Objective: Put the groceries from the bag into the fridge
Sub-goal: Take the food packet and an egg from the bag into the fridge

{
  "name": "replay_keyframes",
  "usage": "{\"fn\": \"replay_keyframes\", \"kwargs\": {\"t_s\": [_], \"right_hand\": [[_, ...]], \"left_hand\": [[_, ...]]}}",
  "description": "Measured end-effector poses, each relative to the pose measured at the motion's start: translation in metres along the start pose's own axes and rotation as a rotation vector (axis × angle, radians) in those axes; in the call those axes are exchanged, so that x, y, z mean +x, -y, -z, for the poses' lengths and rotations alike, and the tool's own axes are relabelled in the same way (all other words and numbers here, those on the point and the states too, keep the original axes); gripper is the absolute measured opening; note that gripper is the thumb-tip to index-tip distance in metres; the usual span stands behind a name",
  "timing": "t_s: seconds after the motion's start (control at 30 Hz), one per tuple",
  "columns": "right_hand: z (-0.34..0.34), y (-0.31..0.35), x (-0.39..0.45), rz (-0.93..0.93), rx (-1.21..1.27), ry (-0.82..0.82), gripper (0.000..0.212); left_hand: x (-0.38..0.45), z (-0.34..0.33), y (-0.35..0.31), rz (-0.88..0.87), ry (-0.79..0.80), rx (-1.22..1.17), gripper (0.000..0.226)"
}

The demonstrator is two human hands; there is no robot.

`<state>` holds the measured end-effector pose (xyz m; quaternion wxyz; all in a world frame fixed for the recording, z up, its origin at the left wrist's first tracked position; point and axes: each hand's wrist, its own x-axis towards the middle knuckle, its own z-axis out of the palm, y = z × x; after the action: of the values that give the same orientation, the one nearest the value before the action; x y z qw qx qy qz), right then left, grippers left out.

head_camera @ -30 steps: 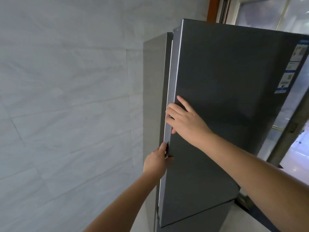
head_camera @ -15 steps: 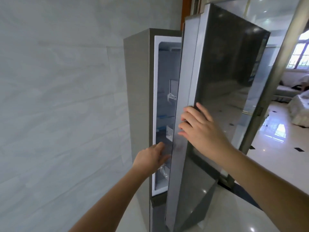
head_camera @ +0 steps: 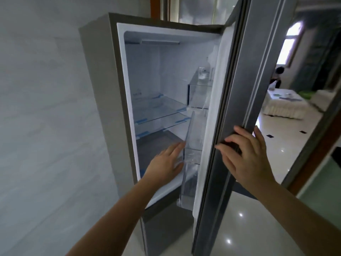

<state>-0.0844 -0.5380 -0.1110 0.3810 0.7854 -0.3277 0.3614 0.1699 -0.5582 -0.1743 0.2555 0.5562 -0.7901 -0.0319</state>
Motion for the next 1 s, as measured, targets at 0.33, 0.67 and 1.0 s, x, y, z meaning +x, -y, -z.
{"fn": "replay_keyframes", "kwargs": {"t_s": [0.33,0.67,1.0], "right_hand": [[0.038,-0.034,-0.037,-0.289,-0.089,-0.077,0.024],[0.028,-0.071,-0.074,-0.439,0.011,-0.071,0.041],[-0.008,-0.137,-0.119,-0.624,0.005,0.296,0.060]], "left_hand": [[0.039,-0.040,-0.050,-0.344,-0.038,-0.014,0.062],[0.090,-0.083,-0.112,-0.584,-0.017,-0.019,0.064],[0.163,-0.133,-0.138,-0.555,-0.068,-0.025,0.058]]}}
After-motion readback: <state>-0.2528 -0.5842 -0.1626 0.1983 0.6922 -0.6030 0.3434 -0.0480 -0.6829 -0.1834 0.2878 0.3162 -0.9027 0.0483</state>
